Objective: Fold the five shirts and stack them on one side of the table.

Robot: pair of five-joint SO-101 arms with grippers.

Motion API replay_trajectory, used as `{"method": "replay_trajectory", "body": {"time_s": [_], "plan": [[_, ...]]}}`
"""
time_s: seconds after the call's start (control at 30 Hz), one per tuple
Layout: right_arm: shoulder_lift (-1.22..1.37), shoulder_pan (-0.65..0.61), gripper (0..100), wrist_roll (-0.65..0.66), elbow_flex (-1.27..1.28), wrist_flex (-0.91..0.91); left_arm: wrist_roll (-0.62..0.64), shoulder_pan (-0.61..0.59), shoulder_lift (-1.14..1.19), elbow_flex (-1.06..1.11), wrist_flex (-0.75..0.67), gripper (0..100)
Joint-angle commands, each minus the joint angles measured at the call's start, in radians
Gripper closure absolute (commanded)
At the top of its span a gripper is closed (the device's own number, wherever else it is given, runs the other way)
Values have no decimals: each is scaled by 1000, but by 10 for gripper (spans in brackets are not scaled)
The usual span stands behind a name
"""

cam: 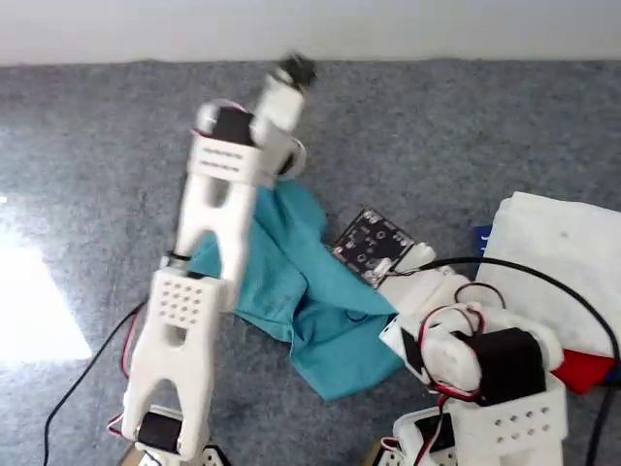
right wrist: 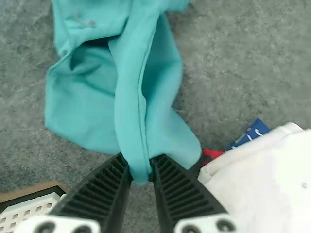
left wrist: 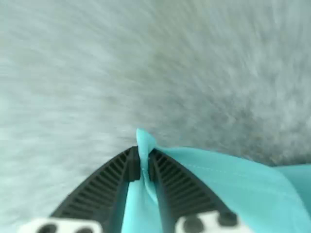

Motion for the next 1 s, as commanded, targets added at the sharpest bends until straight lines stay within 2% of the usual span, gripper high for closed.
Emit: {"method": "replay_trajectory", "body": {"time_s": [0.0, 0.2, 0.4, 0.53, 0.67, 0.8, 0.97], "plan": [[1, 64, 990, -2, -95, -70, -6, -57, -305, 41, 18, 988], [2, 148, 990, 127, -232, -197, -6, -126, -675, 147, 15, 988], [2, 237, 990, 322, -345, -466, -8, -193, -928, 150, -3, 988], [2, 237, 990, 445, -364, -665, -12, -250, -1077, 150, -75, 988], [2, 237, 990, 537, -362, -842, -14, -313, -1188, 150, -212, 988], [-7, 239, 990, 601, -362, -892, -21, -373, -1258, 154, -334, 988], [-8, 321, 990, 609, -365, -892, -98, -393, -1303, 151, -371, 988]]}}
